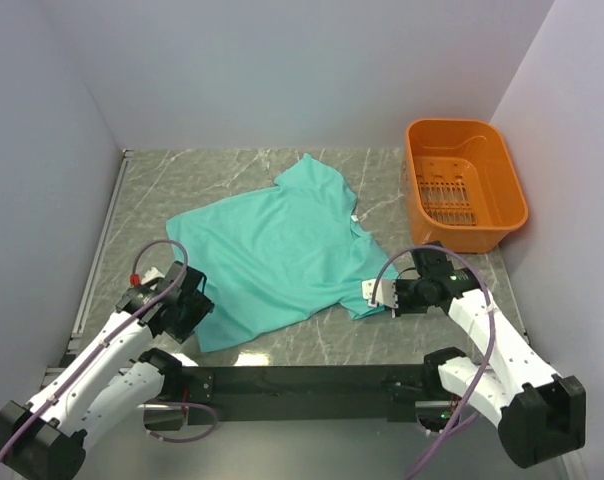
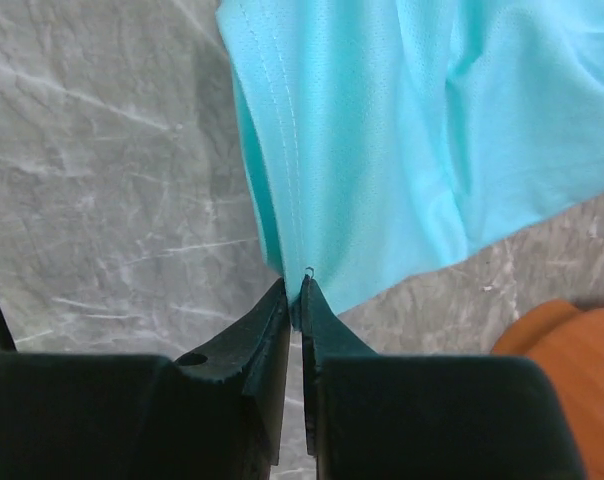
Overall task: Fold and stack the t-shirts
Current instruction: Flatten the tshirt out
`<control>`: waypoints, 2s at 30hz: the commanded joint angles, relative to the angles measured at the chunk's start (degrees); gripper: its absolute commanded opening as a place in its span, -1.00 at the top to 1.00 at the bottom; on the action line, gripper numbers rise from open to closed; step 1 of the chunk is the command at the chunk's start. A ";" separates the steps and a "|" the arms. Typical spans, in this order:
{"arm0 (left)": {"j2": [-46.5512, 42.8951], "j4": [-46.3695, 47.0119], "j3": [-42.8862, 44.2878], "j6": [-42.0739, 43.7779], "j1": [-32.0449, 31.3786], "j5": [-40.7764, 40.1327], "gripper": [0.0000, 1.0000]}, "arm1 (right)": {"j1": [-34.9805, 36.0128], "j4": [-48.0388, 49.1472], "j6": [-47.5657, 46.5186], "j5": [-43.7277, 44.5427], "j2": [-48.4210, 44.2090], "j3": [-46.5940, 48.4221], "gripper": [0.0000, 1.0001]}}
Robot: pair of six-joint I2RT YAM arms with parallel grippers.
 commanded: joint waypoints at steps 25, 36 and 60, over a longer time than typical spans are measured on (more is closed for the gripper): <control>3.41 -2.10 -0.50 6.58 -13.08 15.35 -0.03 | -13.24 7.21 3.70 -4.69 18.07 9.06 0.81; 16.67 -4.67 4.79 -7.67 -18.19 5.84 -0.16 | -13.33 7.91 3.53 -6.45 18.95 8.62 0.81; 18.61 1.93 -1.80 -9.87 -18.19 6.63 -0.09 | -16.59 3.70 1.42 -9.96 18.42 10.02 0.81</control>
